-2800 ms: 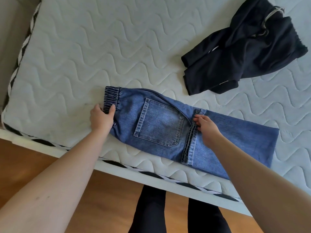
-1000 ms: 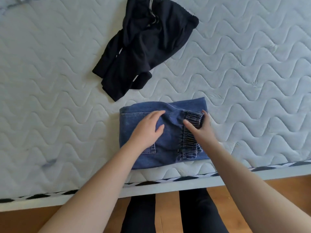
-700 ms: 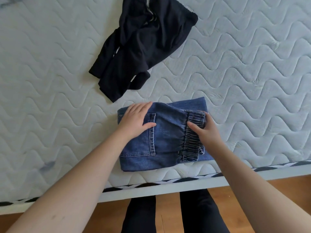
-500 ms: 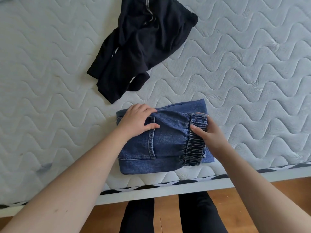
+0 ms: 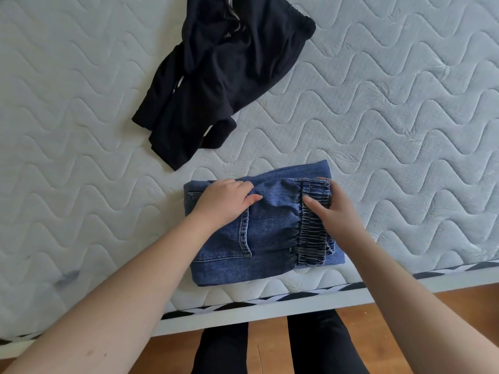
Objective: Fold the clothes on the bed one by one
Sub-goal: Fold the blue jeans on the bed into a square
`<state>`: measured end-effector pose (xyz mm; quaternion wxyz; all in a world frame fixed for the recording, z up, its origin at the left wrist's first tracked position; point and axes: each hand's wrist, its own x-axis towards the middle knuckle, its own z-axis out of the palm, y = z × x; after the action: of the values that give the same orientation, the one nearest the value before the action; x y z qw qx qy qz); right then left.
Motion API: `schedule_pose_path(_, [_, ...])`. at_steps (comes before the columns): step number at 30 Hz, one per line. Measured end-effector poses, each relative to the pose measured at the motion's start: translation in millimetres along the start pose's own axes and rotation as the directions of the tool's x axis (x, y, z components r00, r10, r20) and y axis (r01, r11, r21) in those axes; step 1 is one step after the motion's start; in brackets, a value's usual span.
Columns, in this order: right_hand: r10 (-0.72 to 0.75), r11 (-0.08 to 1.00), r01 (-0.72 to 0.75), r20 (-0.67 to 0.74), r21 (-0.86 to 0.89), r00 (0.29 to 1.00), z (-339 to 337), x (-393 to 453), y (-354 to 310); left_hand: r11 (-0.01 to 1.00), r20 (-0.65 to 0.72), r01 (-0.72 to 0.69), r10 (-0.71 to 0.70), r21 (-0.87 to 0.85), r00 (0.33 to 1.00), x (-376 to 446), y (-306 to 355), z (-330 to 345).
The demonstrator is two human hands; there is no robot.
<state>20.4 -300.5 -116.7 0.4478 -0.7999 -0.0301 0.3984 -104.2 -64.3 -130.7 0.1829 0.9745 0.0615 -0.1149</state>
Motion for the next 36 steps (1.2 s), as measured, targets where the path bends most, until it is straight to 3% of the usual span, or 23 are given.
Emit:
schedule_pose_path(5, [-0.006,0.986,-0.009,-0.088,-0.166,0.996,7.6,16.8,5.3,0.975,0.147,0.178,-0.197,0.130,0.969,22.7,4.7,17.0])
schedule_pose_path(12, [-0.115,0.900,-0.019,-0.279,-0.436,0.953,19.2,26.4,10.1,0.937,0.048,0.278,-0.294,0.211,0.955,30.1,16.4,30.0])
schedule_pose_path(15, [-0.311,0.750,0.059,-0.272,-0.659,0.911,26.9,16.2,6.2,0.958,-0.001,0.247,-0.249,0.149,0.968,23.6,16.0,28.6])
schedule_pose_path(17, [-0.506,0.602,0.213,-0.162,-0.770,0.847,36.0,9.8,5.7,0.978,-0.080,0.161,-0.151,0.136,0.985,17.9,16.8,27.2])
schedule_pose_path(19, [-0.612,0.462,0.340,-0.017,-0.819,0.791,45.8,6.9,9.6,0.990,-0.177,0.108,-0.090,0.095,0.980,12.2,18.4,29.1])
schedule_pose_path(23, [-0.517,0.401,0.355,0.111,-0.844,0.848,48.3,13.4,24.4,0.959,-0.187,0.161,-0.207,-0.233,0.960,8.8,15.1,32.7])
schedule_pose_path(27, [-0.469,0.395,0.328,0.119,-0.858,0.875,47.8,19.6,40.5,0.973,-0.125,0.191,-0.207,-0.128,0.970,19.9,13.7,43.2])
schedule_pose_path(31, [-0.450,0.397,0.322,0.124,-0.859,0.884,50.7,28.0,48.8,0.987,-0.165,0.148,-0.137,0.055,0.977,26.0,10.4,55.6])
schedule_pose_path(36, [-0.425,0.405,0.312,0.125,-0.859,0.896,50.4,26.3,38.9,0.984,-0.171,0.156,-0.139,0.086,0.975,26.2,14.5,47.3])
